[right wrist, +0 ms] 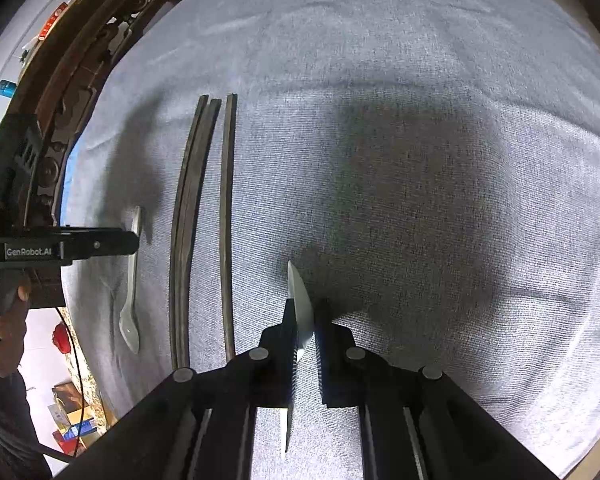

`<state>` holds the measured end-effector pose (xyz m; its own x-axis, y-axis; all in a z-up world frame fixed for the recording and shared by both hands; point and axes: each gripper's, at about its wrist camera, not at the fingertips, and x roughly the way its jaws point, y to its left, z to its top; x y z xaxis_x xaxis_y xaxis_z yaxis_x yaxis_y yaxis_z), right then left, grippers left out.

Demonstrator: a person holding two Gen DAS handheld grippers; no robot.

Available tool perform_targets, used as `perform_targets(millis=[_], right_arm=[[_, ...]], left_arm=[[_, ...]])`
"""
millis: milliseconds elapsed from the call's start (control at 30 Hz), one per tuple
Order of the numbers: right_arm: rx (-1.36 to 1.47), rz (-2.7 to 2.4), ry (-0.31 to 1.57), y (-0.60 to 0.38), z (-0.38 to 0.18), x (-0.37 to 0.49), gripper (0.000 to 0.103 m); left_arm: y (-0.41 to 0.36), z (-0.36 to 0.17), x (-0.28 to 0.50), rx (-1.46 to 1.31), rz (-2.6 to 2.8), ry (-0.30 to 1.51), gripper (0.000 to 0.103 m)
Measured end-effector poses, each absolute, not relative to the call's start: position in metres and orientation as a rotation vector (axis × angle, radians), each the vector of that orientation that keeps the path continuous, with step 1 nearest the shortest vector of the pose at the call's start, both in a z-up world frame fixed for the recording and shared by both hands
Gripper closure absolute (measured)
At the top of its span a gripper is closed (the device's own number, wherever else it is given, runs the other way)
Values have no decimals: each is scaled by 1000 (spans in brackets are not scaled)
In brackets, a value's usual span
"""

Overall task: Organize utensils
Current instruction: 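Lift the white spoon with the left tool while the right tool carries the slim utensil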

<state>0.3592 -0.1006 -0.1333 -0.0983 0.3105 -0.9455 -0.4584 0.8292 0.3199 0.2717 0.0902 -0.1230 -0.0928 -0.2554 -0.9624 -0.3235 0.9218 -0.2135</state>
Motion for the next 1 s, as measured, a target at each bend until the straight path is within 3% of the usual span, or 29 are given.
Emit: perform_targets(millis=[33, 67, 367, 400, 733, 1000], right_arm=[[-124, 648, 1540, -100, -133, 359, 93], [-126, 648, 1541, -100, -134, 359, 93], [-171, 639, 1543, -92, -132, 358, 93], [-171, 638, 1543, -92, -132, 358, 93], [-100, 628, 1522, -108, -132, 354, 95], [67, 610, 1436, -148, -114, 343, 95]], left_arm=[[89, -122, 274, -424, 71, 1688, 79], [87, -122, 277, -400, 69, 1703, 80], [60, -124, 297, -283, 98, 1732, 82], [56, -123, 299, -256, 104, 1725, 92], [71, -119, 279, -419, 47, 1632, 93], [101, -101, 233, -578, 55, 1451, 93]])
